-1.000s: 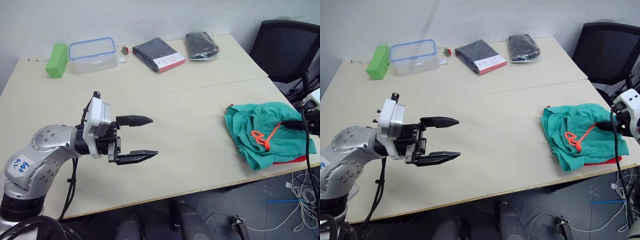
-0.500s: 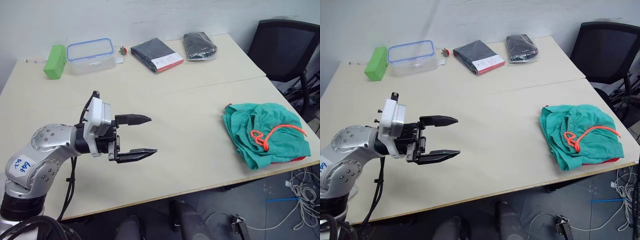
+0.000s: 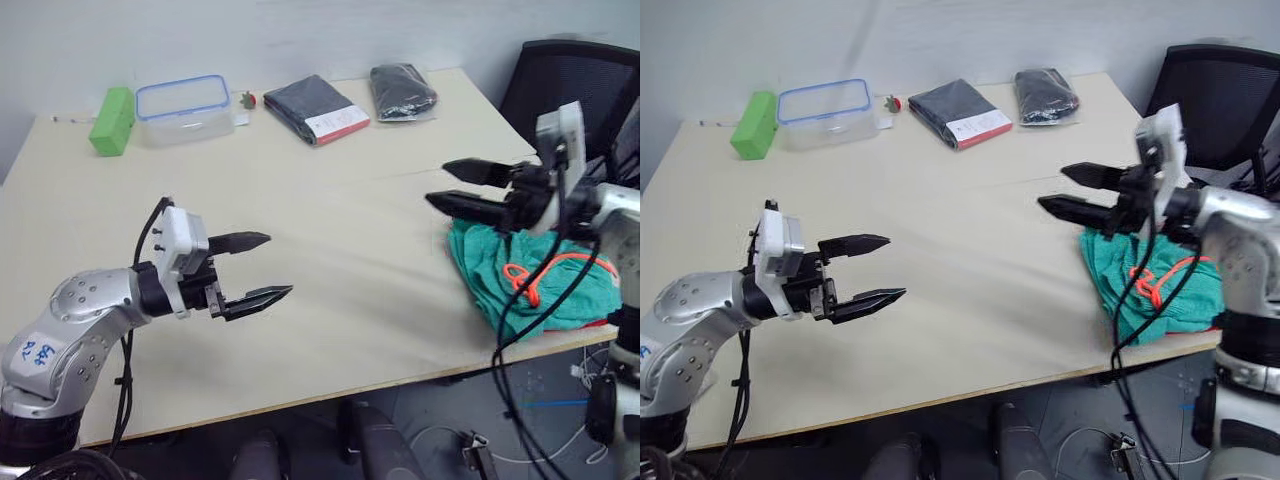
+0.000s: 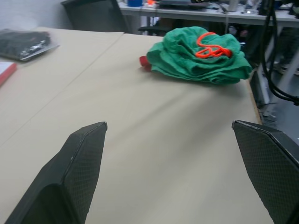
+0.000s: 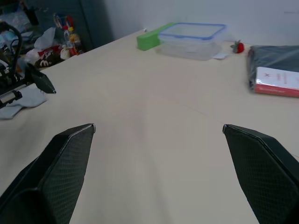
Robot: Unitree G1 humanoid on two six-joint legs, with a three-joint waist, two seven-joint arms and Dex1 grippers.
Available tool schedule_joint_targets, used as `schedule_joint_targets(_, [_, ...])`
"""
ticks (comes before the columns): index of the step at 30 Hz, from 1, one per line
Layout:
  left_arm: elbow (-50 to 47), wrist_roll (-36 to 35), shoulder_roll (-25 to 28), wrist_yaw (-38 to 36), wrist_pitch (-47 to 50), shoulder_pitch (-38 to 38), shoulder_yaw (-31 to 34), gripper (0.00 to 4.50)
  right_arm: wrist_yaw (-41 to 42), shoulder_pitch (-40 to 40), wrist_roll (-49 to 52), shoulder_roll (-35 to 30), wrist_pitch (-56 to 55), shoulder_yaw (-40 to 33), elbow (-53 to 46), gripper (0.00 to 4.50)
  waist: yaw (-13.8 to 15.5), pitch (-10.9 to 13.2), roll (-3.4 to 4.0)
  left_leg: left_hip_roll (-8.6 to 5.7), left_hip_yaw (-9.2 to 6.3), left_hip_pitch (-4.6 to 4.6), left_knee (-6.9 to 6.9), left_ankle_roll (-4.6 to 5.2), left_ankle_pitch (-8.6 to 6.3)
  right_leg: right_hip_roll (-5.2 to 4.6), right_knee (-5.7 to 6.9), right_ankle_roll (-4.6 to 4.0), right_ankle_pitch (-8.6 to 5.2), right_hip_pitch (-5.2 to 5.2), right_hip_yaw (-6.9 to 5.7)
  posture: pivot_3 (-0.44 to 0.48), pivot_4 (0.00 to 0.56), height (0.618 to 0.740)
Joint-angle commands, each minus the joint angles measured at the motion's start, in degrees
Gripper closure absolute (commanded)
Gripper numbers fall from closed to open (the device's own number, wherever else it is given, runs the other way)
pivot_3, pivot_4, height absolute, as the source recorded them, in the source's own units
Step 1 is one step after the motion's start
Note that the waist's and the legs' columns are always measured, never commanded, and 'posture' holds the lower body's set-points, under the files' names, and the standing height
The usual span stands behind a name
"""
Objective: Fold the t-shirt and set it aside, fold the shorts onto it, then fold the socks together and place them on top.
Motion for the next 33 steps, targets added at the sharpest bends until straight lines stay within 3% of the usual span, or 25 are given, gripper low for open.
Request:
schedule_joint_targets(1, [-4.07, 1.55, 0.61, 3.06, -0.2, 5.53, 5.63, 0.0, -1.65, 0.01, 1.57, 1.76, -0.96, 1.45, -3.61, 0.04, -0.07, 0.07, 0.12, -0.28, -1.07, -0.08, -0.04, 0.07, 0.22, -0.5, -0.23, 0.01, -0.01, 0.6, -1.12, 0.0, 0.15, 0.74])
schedule_joint_targets(5, [-4.99, 4.0, -0.52, 8.57, 1.05, 12.21, 10.95, 0.0, -0.06, 0.49, 1.48, 2.19, -2.01, 4.26, -3.58, 0.04, 1.02, 0.28, 0.47, -1.86, -4.8, -0.68, -0.46, 0.82, 1.16, -2.41, -1.01, 0.06, -0.04, 1.87, -4.71, 0.0, 0.15, 0.74])
schedule_joint_targets(8, [-4.39, 7.55, -1.24, 12.55, 1.45, 16.72, 14.14, 0.0, 1.54, 0.54, 1.35, 2.03, -3.04, 6.35, -3.12, 0.04, 2.93, 0.46, 0.75, -3.51, -7.19, -1.47, -0.92, 1.09, 2.43, -4.07, -0.96, 0.36, -0.16, 2.17, -6.97, 0.0, 0.15, 0.74])
schedule_joint_targets(12, [-1.95, 11.63, -3.41, 18.89, 2.87, 19.96, 18.87, 0.0, 3.39, 0.28, 1.38, 2.36, -4.35, 8.92, -3.25, 0.04, 5.45, 0.54, 0.83, -3.59, -6.51, -1.37, -0.78, 1.27, 2.48, -3.94, -1.02, 0.55, -0.28, 1.85, -6.13, 0.0, 0.15, 0.74])
schedule_joint_targets(19, [2.44, 16.93, -4.97, 25.19, 6.97, 23.07, 25.09, 0.0, 4.65, -0.71, 0.69, 3.81, -6.77, 12.15, -3.95, 0.04, 5.06, 0.6, 0.72, -3.44, -5.94, -1.2, -0.84, 1.43, 2.12, -3.89, -1.08, 0.66, -0.22, 1.77, -5.74, 0.0, 0.15, 0.74])
schedule_joint_targets(23, [2.62, 16.5, -5.79, 27.22, 11.79, 23.29, 27.87, 0.0, 4.4, -0.86, 4.84, 4.44, -3.49, 11.54, -5.52, 0.04, 4.96, 0.72, 0.53, -3.34, -5.75, -1.14, -0.84, 1.42, 2.0, -3.91, -1.11, 0.66, -0.22, 1.74, -5.61, 0.0, 0.15, 0.74])
schedule_joint_targets(28, [5.11, 18.97, -5.77, 28.57, 13.3, 23.27, 27.35, 0.0, 4.65, -0.92, 5.26, 4.12, -3.7, 12.27, -6.92, 0.04, 5.02, 0.75, 0.47, -3.25, -5.69, -1.07, -0.83, 1.37, 1.89, -3.93, -1.13, 0.65, -0.23, 1.75, -5.53, 0.0, 0.15, 0.74])
schedule_joint_targets(33, [12.8, 20.37, -3.67, 25.35, 11.48, 20.16, 22.32, 0.0, 5.33, -1.27, 6.08, 4.7, -3.77, 12.93, -7.72, 0.04, 5.05, 0.77, 0.46, -3.18, -5.65, -1.01, -0.83, 1.34, 1.87, -3.9, -1.12, 0.58, -0.26, 1.75, -5.52, 0.0, 0.15, 0.74])
